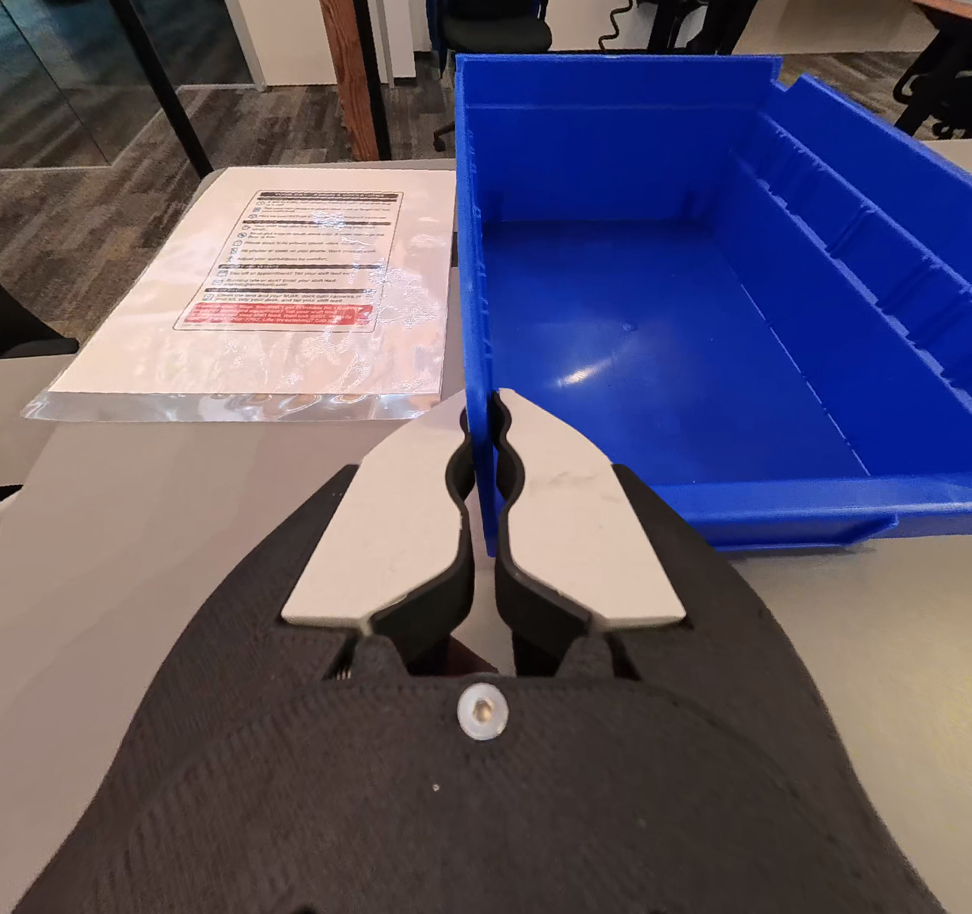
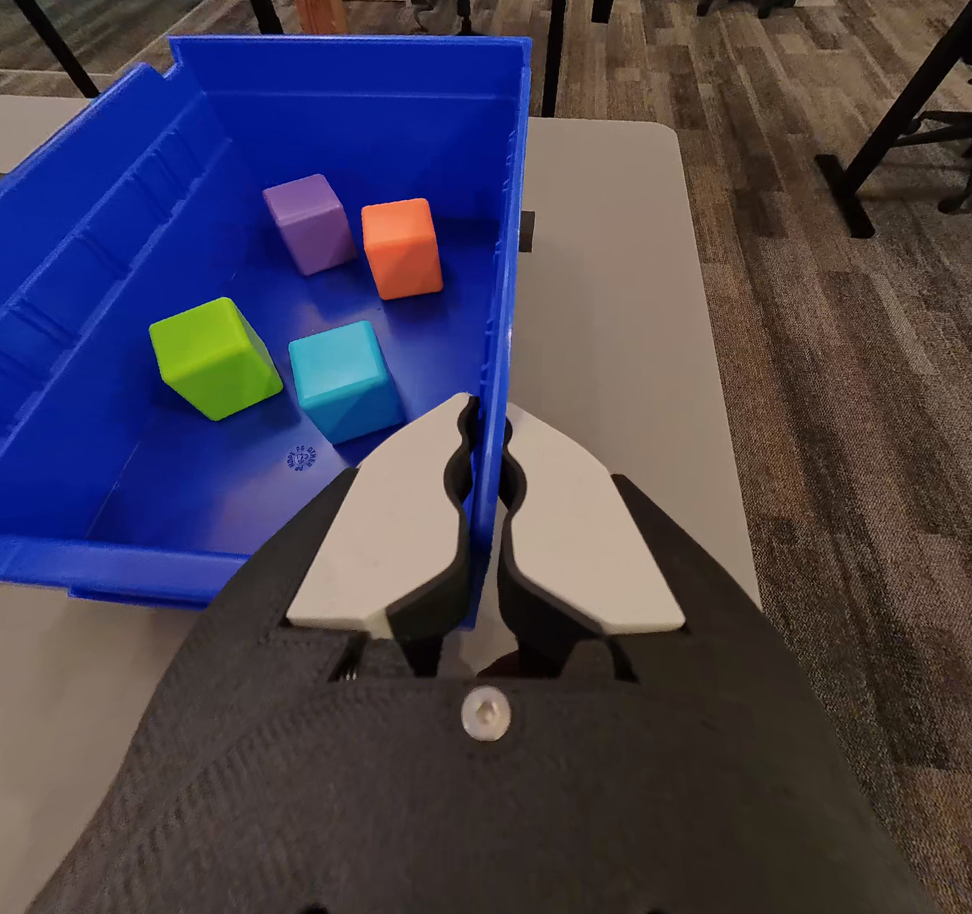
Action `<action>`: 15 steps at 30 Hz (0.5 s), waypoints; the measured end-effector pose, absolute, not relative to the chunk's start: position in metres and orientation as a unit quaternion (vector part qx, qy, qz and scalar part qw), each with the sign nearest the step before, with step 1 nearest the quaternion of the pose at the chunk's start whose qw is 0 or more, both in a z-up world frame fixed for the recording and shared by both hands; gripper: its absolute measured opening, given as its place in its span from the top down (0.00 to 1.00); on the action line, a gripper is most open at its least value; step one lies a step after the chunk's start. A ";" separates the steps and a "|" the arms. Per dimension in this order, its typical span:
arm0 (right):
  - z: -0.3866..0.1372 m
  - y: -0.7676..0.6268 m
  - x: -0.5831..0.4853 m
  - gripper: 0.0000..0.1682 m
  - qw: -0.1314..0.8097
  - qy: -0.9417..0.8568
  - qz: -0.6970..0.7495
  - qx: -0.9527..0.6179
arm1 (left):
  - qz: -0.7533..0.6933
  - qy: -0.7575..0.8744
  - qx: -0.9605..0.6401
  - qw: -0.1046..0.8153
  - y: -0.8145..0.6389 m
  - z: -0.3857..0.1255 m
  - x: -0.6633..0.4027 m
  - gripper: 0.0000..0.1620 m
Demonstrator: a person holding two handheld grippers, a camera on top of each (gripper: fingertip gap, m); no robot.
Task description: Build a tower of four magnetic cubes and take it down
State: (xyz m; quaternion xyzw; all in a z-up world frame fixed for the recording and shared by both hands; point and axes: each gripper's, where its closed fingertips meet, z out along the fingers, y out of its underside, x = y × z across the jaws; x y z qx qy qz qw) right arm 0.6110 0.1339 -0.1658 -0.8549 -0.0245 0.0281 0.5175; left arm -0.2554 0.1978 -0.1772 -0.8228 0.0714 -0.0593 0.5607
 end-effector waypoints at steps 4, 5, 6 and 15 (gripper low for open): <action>-0.166 0.126 0.608 0.97 0.515 -0.025 0.030 -0.857 | -0.073 0.062 -0.823 0.560 0.185 -0.178 -0.256 0.98; -0.166 0.123 0.606 0.98 0.514 -0.024 0.033 -0.857 | -0.070 0.060 -0.824 0.559 0.180 -0.178 -0.258 0.99; -0.166 0.119 0.605 0.98 0.513 -0.022 0.037 -0.857 | -0.073 0.054 -0.826 0.556 0.175 -0.178 -0.259 0.99; -0.166 0.064 0.597 0.98 0.504 -0.029 0.030 -0.863 | -0.077 0.041 -0.840 0.535 0.102 -0.173 -0.261 0.99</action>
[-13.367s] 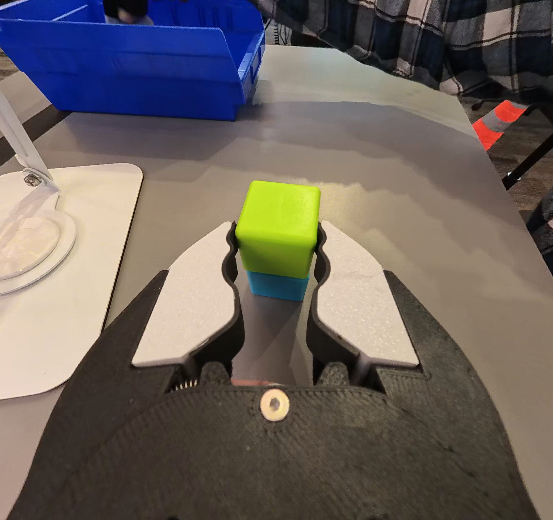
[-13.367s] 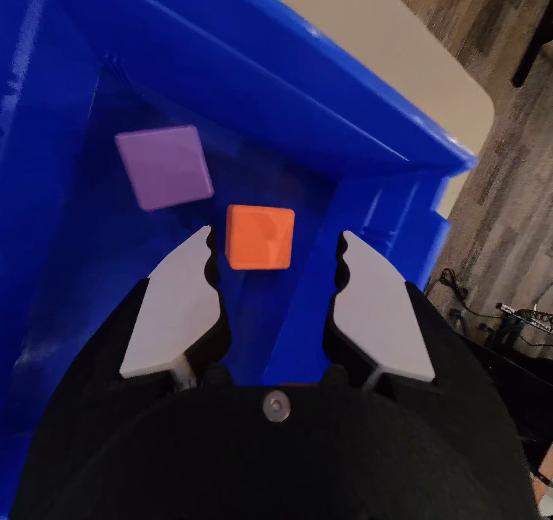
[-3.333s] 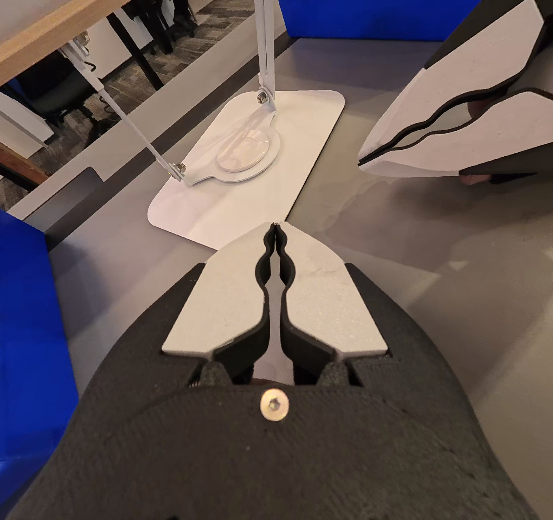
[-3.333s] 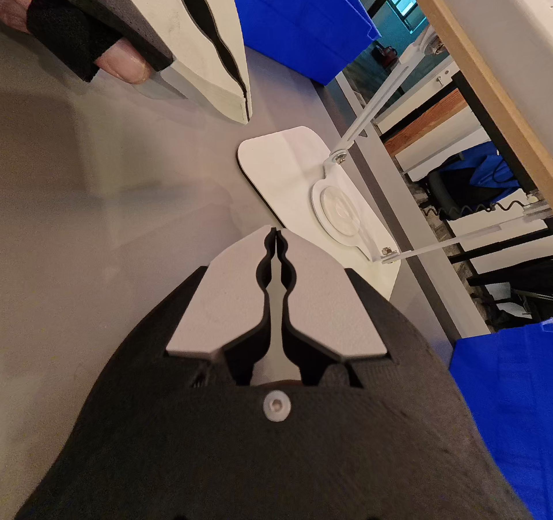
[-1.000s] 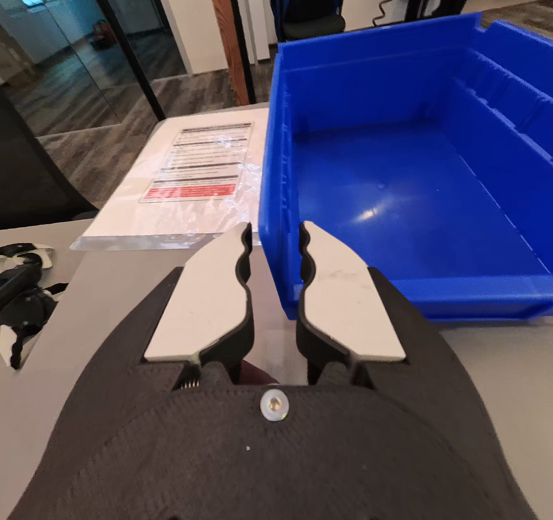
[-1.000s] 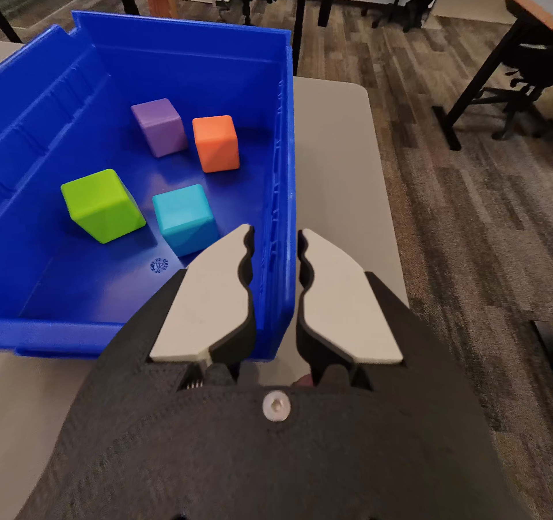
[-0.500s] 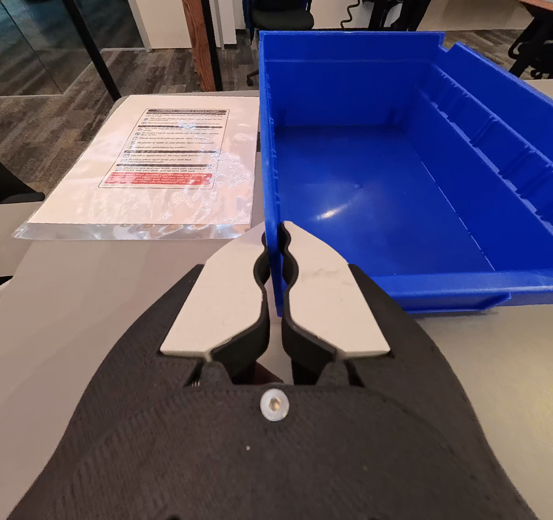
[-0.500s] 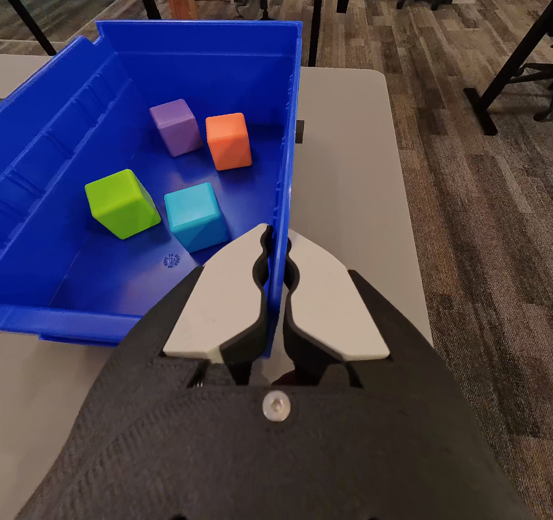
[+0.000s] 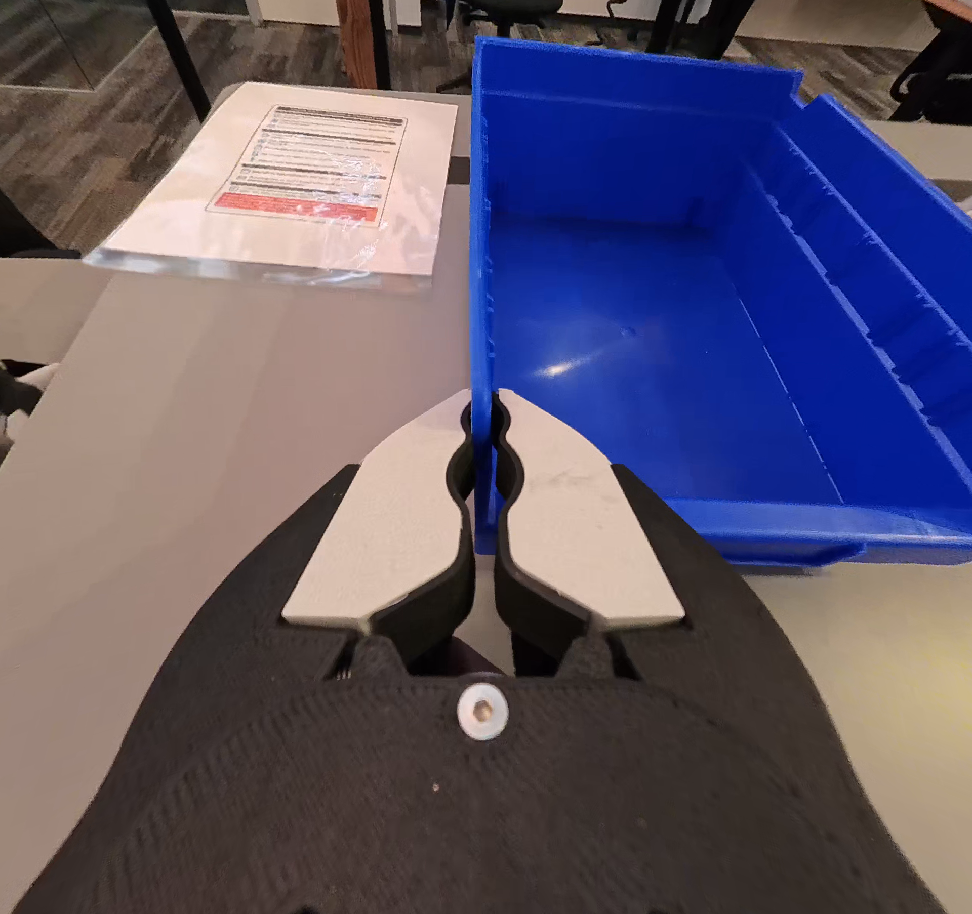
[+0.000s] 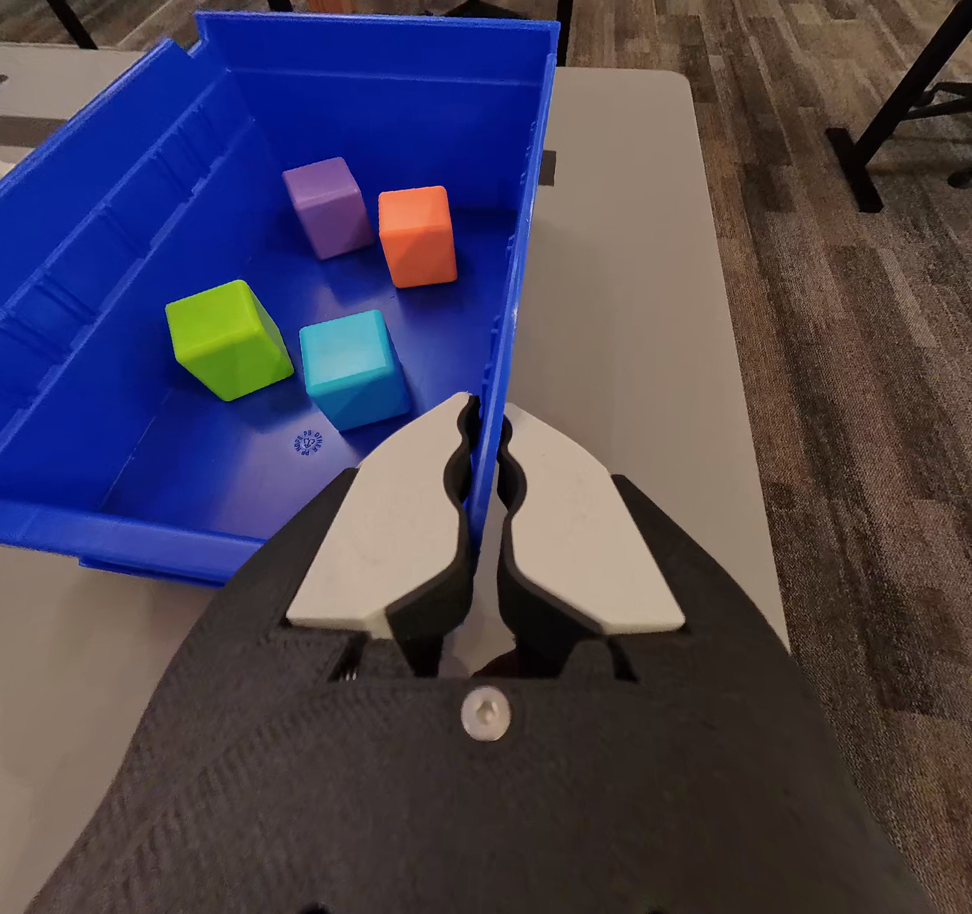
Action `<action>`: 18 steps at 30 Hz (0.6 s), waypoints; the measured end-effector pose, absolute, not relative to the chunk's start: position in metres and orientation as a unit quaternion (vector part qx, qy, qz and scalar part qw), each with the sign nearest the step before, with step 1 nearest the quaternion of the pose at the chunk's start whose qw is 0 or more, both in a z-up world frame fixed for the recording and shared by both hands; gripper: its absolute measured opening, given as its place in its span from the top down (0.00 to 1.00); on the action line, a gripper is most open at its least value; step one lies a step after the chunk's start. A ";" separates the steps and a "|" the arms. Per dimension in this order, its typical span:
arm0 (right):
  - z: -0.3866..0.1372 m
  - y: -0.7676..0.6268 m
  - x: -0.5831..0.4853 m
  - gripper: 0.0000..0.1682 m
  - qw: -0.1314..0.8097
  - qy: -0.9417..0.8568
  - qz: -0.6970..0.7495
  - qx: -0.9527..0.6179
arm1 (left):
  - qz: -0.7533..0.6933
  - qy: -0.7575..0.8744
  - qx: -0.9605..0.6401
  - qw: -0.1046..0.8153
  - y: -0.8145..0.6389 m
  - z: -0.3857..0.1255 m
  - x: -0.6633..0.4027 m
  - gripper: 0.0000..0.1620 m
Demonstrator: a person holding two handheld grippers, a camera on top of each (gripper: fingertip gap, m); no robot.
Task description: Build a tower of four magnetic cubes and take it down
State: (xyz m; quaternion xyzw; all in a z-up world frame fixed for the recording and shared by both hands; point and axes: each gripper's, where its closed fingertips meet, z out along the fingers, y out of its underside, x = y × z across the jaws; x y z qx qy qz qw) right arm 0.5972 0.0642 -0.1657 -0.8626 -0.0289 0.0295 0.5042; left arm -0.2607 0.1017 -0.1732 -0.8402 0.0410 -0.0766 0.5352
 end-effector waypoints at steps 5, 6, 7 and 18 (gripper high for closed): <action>-0.165 0.021 0.587 0.98 0.508 -0.045 0.031 -0.859 | -0.042 0.055 -0.841 0.536 0.045 -0.163 -0.254 0.99; -0.165 0.011 0.584 0.97 0.510 -0.050 0.032 -0.858 | -0.036 0.056 -0.836 0.544 0.034 -0.159 -0.252 0.99; -0.165 0.002 0.581 0.97 0.510 -0.057 0.032 -0.858 | -0.028 0.064 -0.831 0.551 0.024 -0.156 -0.250 0.99; -0.164 -0.074 0.534 0.98 0.520 -0.128 0.108 -0.838 | -0.061 0.060 -0.782 0.617 -0.079 -0.140 -0.225 0.99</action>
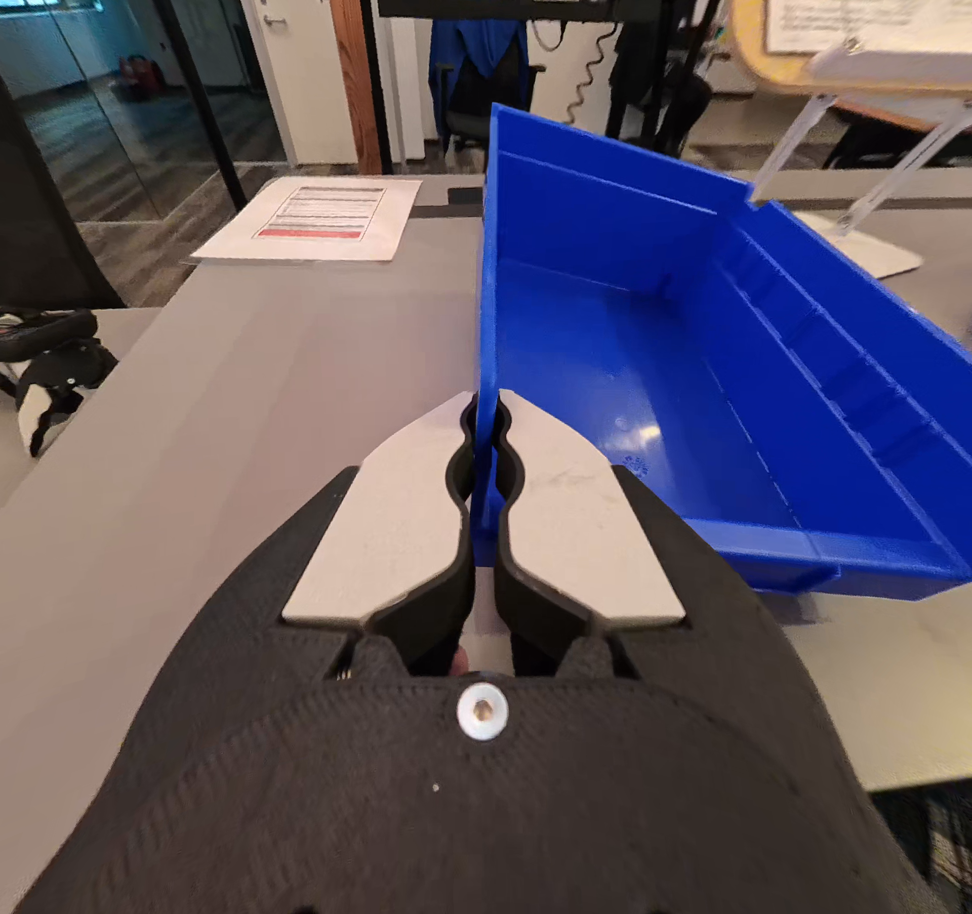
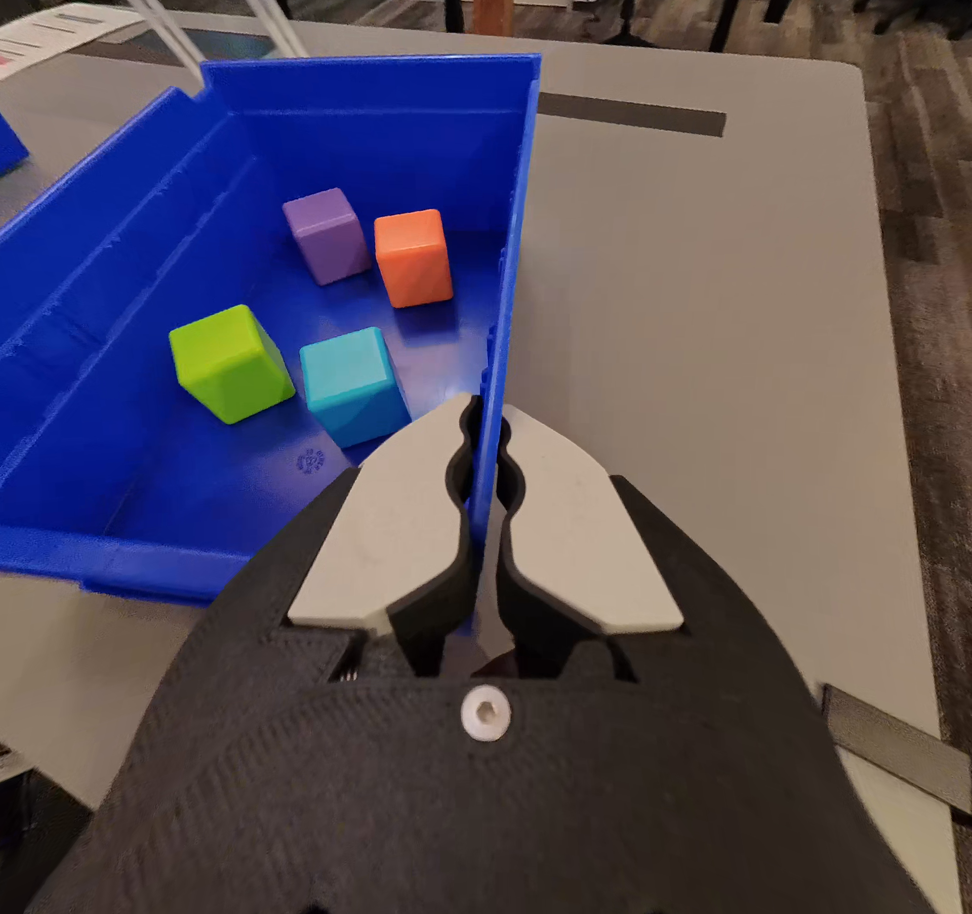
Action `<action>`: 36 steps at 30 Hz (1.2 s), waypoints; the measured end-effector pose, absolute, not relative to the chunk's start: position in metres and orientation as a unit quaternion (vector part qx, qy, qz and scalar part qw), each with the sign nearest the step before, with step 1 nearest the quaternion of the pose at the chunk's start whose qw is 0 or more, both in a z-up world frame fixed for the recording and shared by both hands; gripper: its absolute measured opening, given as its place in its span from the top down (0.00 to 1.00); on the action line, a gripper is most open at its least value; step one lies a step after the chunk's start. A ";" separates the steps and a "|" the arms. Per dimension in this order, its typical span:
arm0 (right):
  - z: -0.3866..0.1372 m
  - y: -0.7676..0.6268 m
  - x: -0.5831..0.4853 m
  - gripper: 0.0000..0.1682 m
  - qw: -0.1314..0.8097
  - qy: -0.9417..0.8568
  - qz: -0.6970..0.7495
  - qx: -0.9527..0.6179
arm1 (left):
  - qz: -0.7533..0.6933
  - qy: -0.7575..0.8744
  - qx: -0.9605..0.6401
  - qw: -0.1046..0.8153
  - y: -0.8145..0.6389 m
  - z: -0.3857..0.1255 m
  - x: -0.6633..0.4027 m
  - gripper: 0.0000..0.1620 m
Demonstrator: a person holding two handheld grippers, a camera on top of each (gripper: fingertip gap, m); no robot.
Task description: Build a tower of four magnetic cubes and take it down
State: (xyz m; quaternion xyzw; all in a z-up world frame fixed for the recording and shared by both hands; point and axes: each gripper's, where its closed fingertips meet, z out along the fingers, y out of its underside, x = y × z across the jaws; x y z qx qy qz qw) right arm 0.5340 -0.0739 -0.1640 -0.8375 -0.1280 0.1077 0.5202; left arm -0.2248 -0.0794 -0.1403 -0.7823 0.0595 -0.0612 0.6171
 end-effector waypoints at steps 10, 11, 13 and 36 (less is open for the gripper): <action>-0.164 -0.085 0.475 0.98 0.513 -0.200 0.162 -0.819 | -0.118 0.080 -0.692 0.707 -0.132 -0.116 -0.210 0.98; -0.164 -0.084 0.469 0.98 0.513 -0.205 0.162 -0.817 | -0.124 0.072 -0.686 0.713 -0.135 -0.115 -0.211 0.98; -0.165 -0.082 0.456 0.98 0.510 -0.215 0.167 -0.816 | -0.123 0.070 -0.673 0.726 -0.140 -0.113 -0.211 0.98; -0.167 -0.011 0.220 0.99 0.475 -0.316 0.226 -0.790 | -0.161 0.045 -0.591 0.789 -0.167 -0.073 -0.225 0.98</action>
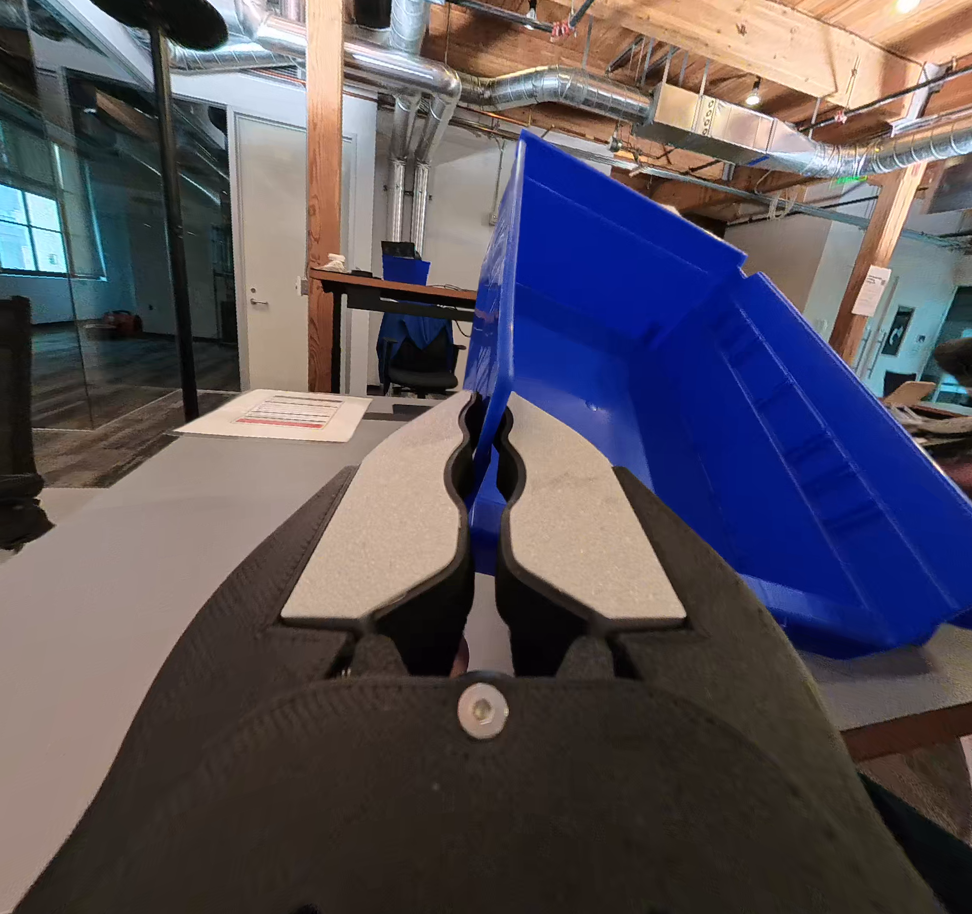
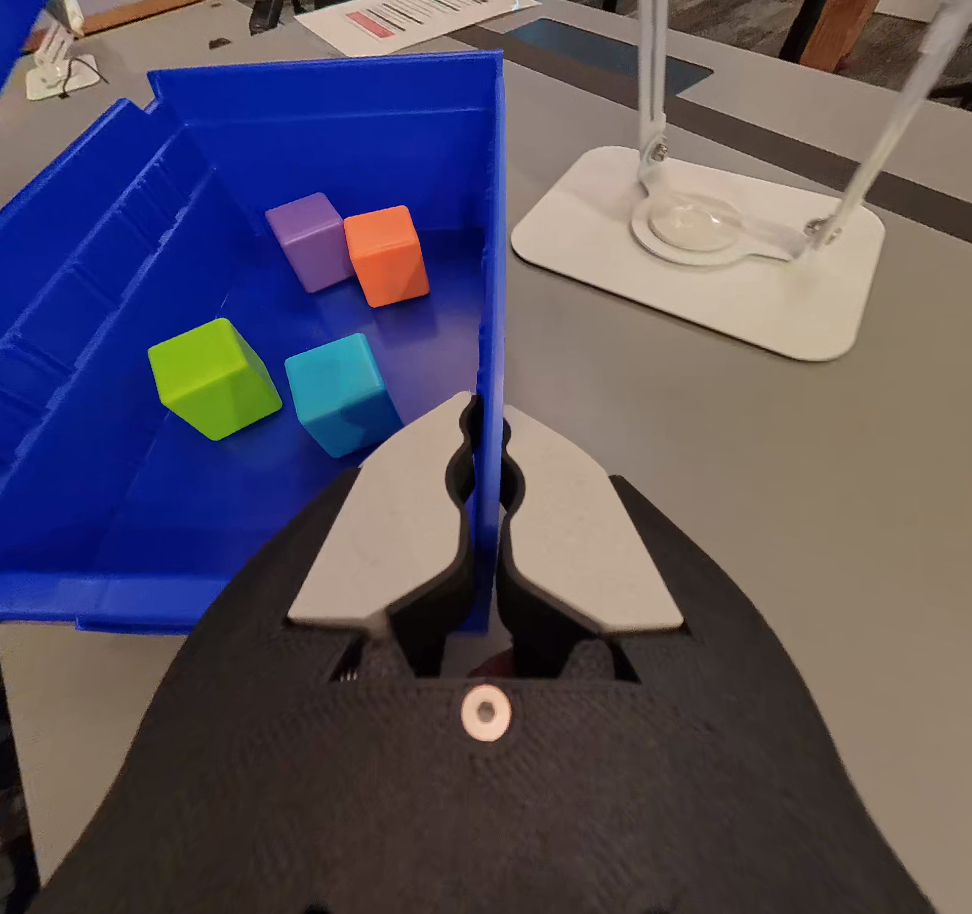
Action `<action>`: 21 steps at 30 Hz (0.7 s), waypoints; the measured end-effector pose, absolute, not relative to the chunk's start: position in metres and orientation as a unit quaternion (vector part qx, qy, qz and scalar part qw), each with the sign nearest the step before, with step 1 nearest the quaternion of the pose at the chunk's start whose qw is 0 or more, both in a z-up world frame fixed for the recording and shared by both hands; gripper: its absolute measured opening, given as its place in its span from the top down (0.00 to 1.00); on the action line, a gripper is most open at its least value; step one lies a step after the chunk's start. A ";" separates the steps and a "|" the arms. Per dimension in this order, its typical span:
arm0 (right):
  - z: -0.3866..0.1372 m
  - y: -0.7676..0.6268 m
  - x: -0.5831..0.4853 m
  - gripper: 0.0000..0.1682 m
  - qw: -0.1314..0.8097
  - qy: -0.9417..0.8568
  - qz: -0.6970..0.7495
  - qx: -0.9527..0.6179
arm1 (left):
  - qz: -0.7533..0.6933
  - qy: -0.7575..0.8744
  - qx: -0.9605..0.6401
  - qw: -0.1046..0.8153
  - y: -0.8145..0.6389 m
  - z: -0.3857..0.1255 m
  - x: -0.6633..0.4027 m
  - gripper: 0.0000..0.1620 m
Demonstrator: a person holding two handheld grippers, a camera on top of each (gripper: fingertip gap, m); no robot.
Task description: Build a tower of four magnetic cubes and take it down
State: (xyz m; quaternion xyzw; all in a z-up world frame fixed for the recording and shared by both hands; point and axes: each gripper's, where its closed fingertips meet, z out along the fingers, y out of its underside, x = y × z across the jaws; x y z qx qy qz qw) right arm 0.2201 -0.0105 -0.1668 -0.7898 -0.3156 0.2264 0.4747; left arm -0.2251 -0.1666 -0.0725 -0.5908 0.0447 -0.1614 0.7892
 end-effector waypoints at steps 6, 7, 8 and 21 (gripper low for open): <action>-0.167 0.015 0.169 0.98 0.477 -0.318 0.218 -0.790 | -0.146 0.025 -0.579 0.802 -0.173 -0.052 -0.243 0.98; -0.167 0.019 0.160 0.98 0.478 -0.312 0.220 -0.791 | -0.146 0.022 -0.576 0.804 -0.174 -0.049 -0.245 0.98; -0.167 0.023 0.152 0.98 0.480 -0.309 0.219 -0.791 | -0.144 0.018 -0.572 0.807 -0.174 -0.045 -0.248 0.98; -0.114 -0.063 0.107 0.74 0.493 -0.588 0.194 -0.611 | -0.117 0.004 -0.577 0.808 -0.175 -0.038 -0.260 0.98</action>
